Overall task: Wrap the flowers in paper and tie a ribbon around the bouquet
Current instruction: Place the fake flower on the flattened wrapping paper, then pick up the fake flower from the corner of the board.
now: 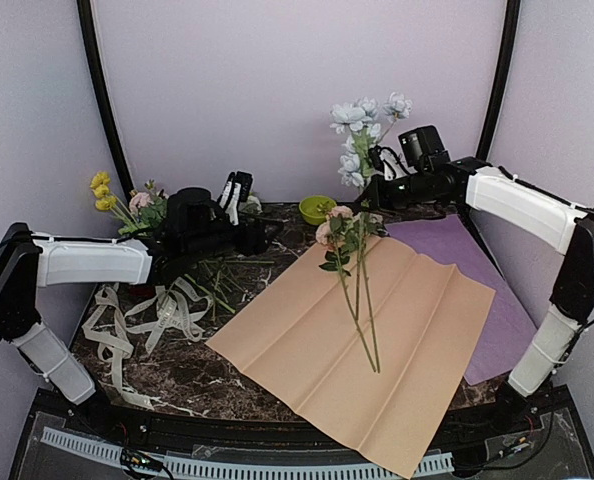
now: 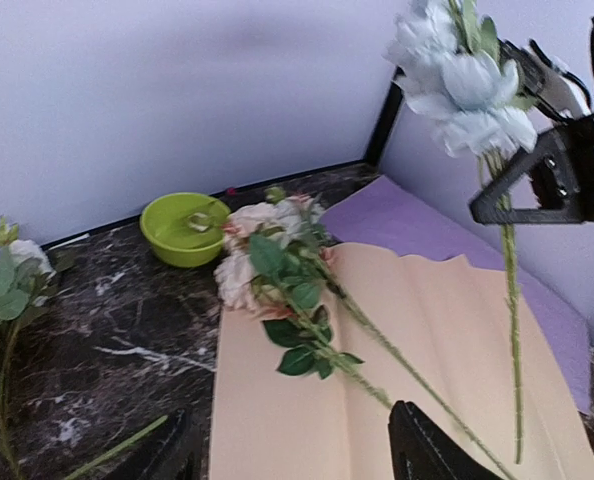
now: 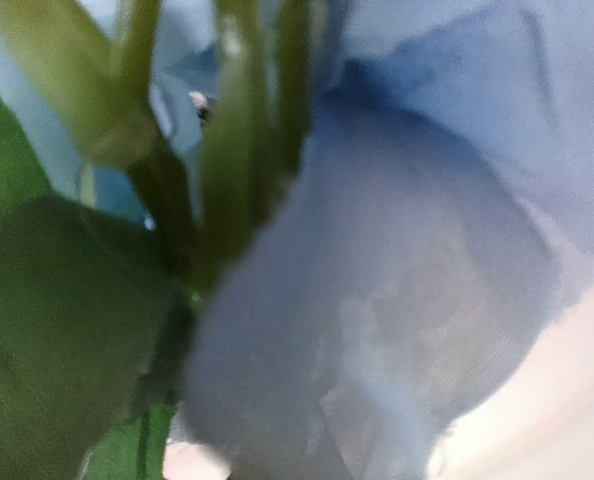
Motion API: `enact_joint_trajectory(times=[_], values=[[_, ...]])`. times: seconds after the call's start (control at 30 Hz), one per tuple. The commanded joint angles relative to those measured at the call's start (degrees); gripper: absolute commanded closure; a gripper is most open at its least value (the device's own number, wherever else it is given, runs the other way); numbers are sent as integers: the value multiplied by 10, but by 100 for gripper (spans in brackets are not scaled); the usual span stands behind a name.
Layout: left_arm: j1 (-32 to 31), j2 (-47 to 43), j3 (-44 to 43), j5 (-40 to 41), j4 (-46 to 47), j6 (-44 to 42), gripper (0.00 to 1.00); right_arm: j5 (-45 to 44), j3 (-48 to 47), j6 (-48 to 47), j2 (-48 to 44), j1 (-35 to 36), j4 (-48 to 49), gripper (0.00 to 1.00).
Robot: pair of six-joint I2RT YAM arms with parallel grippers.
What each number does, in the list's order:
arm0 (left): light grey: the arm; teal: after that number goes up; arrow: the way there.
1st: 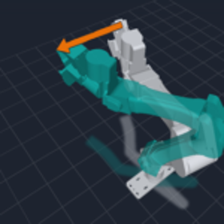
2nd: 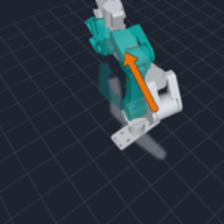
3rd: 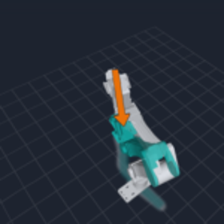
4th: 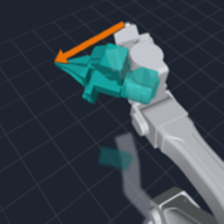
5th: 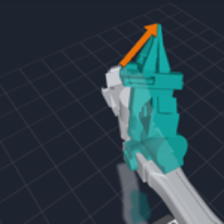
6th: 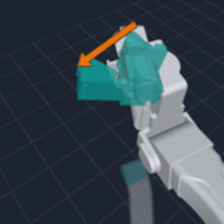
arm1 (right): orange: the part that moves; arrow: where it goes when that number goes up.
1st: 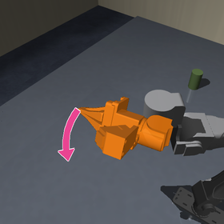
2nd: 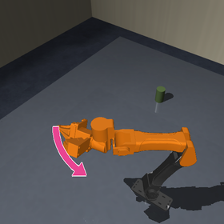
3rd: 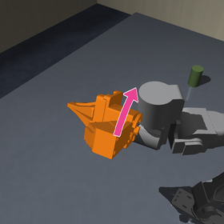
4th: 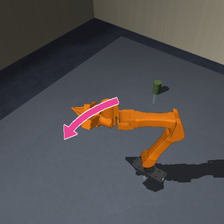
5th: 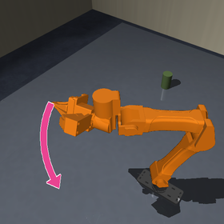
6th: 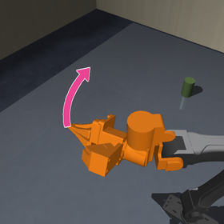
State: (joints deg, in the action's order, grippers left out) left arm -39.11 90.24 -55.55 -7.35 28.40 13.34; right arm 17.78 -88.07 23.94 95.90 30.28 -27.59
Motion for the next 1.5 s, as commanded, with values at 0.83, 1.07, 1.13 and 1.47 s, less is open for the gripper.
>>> enact_joint_trajectory(times=[0.83,1.07,1.13,1.47], values=[[83,71,-164,195,-332,-64,30,-147,-74,-22,170,-29,-184,66],[175,122,-202,164,-381,-72,28,-152,-34,-21,88,-30,-169,65],[195,152,-231,135,-406,-75,31,-147,-19,-20,66,-29,-156,65],[221,249,-314,188,-442,-133,53,-149,6,-28,64,-28,-160,64]])
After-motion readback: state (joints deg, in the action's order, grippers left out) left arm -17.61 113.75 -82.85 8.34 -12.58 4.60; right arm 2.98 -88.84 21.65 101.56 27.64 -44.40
